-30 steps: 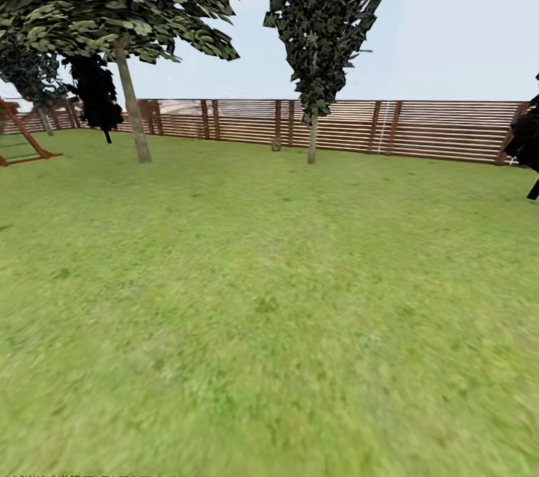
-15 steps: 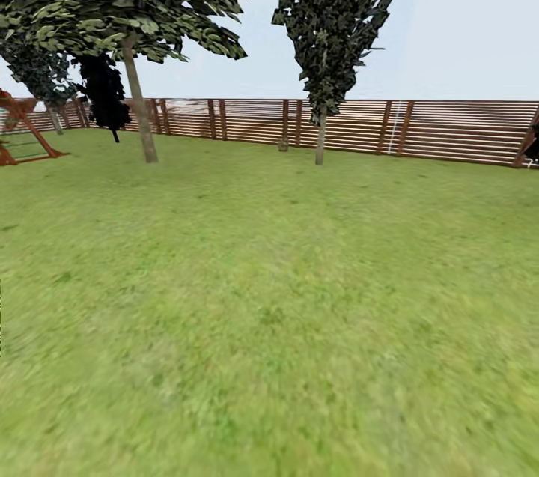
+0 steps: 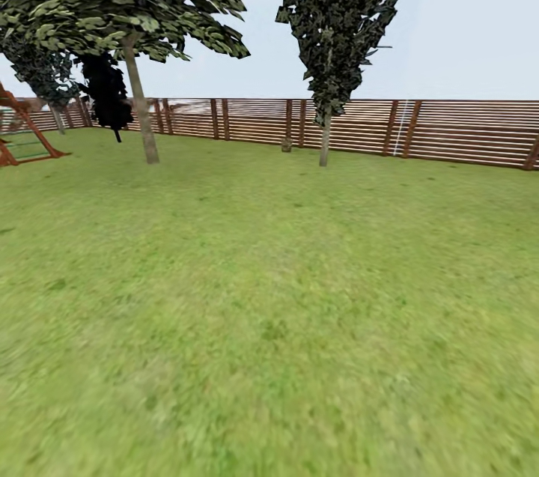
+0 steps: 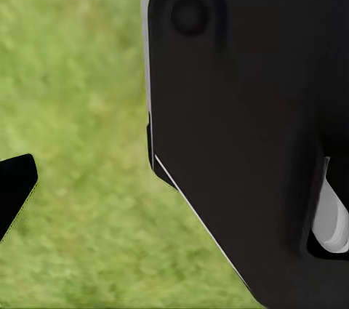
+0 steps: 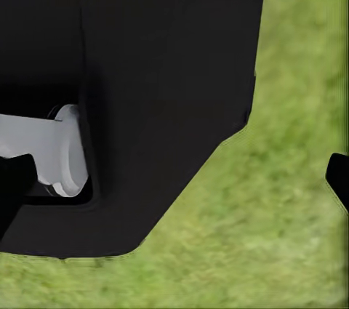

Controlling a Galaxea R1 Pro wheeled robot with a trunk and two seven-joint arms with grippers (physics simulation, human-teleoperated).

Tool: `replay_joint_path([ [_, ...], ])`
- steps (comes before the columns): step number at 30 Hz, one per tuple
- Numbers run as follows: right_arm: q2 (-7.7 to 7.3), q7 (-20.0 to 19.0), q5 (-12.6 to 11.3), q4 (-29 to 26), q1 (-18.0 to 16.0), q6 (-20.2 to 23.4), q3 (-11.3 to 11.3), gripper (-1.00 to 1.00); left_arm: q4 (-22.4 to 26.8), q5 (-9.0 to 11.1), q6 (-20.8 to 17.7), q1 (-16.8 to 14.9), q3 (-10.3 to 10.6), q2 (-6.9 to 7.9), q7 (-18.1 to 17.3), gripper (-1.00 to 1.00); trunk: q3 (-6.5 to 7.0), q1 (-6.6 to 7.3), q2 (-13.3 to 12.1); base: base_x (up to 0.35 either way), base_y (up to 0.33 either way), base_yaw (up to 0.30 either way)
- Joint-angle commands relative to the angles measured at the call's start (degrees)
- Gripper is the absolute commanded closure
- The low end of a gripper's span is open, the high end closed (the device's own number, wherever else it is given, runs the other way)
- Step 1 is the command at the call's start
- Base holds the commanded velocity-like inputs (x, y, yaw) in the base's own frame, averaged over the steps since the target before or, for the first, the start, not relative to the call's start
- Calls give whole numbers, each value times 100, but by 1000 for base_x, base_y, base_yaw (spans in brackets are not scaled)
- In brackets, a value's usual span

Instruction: Take the three Easter eggs out of the wicker basket on the lawn in the garden, then place them on the lawn next to a single tree (choose any tree) so that all three eggs are next to the same tree and none are left in the basket.

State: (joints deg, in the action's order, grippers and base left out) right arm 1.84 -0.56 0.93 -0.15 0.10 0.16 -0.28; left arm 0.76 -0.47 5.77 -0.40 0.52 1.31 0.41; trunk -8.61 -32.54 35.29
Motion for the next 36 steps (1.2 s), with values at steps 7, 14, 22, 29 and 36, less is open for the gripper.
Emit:
replay_joint_path([
  [7, -20, -6, 12, -2, -1, 2, 1, -100, -3, -5, 21, -4, 9, 1, 10, -100, -7, -5, 6, 338, 0, 1],
  [14, -20, -6, 13, -2, -1, 2, 1, -100, 1, -5, 26, -4, 10, 1, 12, -100, -7, -5, 6, 338, 0, 0],
  [22, -25, -6, 13, -2, -1, 2, 2, -100, 2, -1, 36, -4, 10, 1, 10, -100, -7, -5, 6, 338, 0, 0],
  [29, -22, -6, 13, -2, -1, 2, 2, -100, 3, 3, 38, -4, 10, 1, 6, -100, -7, -5, 6, 338, 0, 0],
  [36, -26, -6, 13, -2, -1, 2, 2, -100, 2, 3, 38, -4, 10, 1, -6, -100, -7, -5, 6, 330, 0, 0],
])
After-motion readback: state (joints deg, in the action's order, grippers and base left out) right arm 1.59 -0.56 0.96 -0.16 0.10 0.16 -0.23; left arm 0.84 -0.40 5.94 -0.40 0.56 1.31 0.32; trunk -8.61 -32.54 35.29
